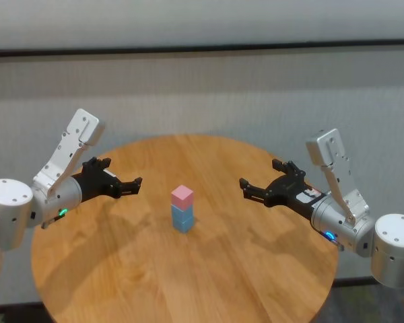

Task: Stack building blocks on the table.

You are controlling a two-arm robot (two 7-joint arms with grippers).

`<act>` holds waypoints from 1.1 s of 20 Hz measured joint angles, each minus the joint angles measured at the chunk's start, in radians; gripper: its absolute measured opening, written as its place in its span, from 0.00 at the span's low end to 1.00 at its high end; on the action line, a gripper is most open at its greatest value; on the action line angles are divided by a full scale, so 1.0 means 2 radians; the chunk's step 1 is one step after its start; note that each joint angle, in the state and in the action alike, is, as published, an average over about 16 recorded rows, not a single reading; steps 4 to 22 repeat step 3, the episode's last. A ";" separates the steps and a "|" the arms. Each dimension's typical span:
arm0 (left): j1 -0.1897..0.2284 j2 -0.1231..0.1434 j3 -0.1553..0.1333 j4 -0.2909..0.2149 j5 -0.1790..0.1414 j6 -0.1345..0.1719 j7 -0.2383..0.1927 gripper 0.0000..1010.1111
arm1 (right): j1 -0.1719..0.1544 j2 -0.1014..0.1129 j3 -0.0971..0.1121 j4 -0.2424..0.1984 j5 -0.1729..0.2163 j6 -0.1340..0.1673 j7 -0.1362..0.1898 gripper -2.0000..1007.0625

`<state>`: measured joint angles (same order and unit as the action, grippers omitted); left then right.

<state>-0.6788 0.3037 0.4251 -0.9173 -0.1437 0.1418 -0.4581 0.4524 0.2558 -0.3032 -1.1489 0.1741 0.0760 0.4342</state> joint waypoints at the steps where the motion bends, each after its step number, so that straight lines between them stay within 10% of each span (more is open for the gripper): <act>1: 0.001 0.001 -0.001 -0.001 0.000 -0.001 0.000 0.99 | 0.000 0.000 0.000 0.000 0.000 0.000 0.000 0.99; 22: 0.002 0.001 -0.001 -0.001 0.000 -0.001 0.000 0.99 | 0.000 0.000 0.000 0.000 0.000 0.000 0.000 0.99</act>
